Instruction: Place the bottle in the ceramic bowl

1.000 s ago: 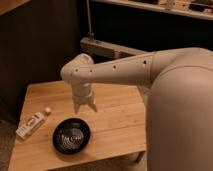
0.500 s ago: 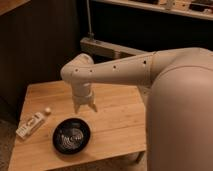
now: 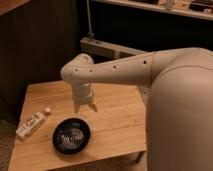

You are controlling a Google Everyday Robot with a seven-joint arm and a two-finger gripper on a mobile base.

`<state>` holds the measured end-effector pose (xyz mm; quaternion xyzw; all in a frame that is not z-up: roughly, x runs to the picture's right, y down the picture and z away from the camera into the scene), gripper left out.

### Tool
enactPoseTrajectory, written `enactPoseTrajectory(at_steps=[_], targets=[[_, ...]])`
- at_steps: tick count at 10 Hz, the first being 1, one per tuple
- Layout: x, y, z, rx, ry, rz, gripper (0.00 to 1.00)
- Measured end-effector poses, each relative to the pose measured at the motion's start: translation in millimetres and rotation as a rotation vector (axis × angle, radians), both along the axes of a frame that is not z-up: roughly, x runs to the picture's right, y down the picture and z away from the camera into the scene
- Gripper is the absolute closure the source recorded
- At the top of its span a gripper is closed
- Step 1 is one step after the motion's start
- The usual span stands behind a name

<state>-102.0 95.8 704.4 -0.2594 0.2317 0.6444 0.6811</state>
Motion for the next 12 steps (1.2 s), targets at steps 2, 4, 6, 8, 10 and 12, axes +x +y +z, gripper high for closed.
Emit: enactPoseTrajectory(at_steps=[2, 4, 6, 8, 10, 12], targets=[[0, 0, 0.0, 0.000, 0.000, 0.000, 0.35], [0, 0, -0.1, 0.000, 0.000, 0.000, 0.35], [3, -6, -6.3, 0.036, 0.106, 0.029, 0.35], [-2, -5, -7.3, 0.043, 0.200, 0.115, 0.35], [-2, -6, -6.5, 0.048, 0.232, 0.150, 0.35], [9, -5, -3.9, 0.036, 0.042, -0.053, 0.35]])
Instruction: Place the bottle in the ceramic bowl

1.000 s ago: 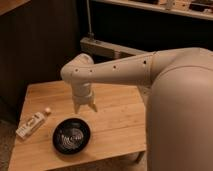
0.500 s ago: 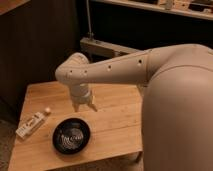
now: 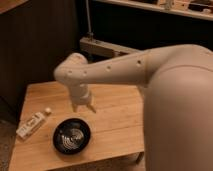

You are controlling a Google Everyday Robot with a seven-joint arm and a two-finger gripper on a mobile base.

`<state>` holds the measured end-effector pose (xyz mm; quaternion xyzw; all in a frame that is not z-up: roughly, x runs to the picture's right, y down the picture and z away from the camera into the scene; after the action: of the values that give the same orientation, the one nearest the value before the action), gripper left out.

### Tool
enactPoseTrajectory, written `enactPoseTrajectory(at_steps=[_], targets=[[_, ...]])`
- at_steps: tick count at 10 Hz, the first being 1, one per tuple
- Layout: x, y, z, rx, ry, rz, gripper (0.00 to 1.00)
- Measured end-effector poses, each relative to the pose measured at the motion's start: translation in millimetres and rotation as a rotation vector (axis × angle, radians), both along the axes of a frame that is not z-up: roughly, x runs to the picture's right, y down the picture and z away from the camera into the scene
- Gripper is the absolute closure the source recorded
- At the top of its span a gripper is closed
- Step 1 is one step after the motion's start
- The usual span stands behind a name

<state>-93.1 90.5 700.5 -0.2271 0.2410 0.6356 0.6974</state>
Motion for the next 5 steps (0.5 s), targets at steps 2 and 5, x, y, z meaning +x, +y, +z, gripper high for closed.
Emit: enactPoseTrajectory(at_steps=[2, 5], targets=[[-3.7, 1.9, -1.7, 0.006, 0.045, 0.092, 0.35], [-2.2, 0.5, -2.1, 0.013, 0.079, 0.128, 0.35]])
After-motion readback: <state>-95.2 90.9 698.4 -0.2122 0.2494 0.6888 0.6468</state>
